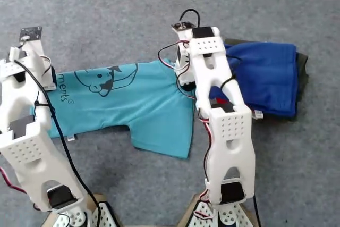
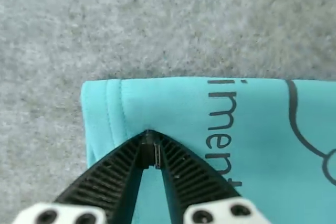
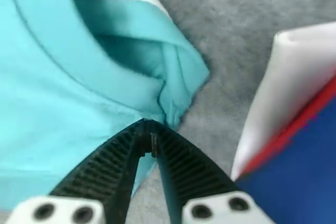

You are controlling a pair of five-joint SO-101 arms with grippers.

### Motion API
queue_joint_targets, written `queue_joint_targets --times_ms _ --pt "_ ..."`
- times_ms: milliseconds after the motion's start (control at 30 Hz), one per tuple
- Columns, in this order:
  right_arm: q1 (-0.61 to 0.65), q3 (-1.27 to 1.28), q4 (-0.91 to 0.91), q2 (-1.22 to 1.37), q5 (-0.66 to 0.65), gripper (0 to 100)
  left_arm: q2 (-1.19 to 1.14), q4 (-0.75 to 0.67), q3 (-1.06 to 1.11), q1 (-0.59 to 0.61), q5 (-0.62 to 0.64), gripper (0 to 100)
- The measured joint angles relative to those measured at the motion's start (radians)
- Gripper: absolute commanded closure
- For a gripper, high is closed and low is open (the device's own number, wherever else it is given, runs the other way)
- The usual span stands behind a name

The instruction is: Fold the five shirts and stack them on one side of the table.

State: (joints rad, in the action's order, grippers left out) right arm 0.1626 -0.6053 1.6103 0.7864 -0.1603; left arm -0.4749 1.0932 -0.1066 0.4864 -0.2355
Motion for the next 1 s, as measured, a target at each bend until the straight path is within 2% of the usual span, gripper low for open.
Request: queue_joint_targets --times_ms 133,267,433,533,733,1000 --pt "0.02 0.003 0.057 -0.083 -0.052 98.4 0.048 0.078 -0.038 0.0 0.0 97" --pt "0.048 0.026 0.133 -0.19 -0.157 98.4 0.193 0.12 -0.023 0.0 0.0 97" --pt "0.092 0.213 0.144 -0.39 -0.377 98.3 0.414 0.107 0.129 0.003 0.0 97" --pt "0.127 0.368 0.144 -0.522 -0.463 97.3 0.512 0.069 0.25 0.021 0.0 97" --pt "0.192 0.681 0.086 -0.75 -0.571 85.8 0.589 -0.083 0.496 0.092 -0.009 97" --pt "0.373 1.117 -0.133 -0.934 -0.628 85.3 0.589 -0.47 0.766 0.121 -0.083 97"
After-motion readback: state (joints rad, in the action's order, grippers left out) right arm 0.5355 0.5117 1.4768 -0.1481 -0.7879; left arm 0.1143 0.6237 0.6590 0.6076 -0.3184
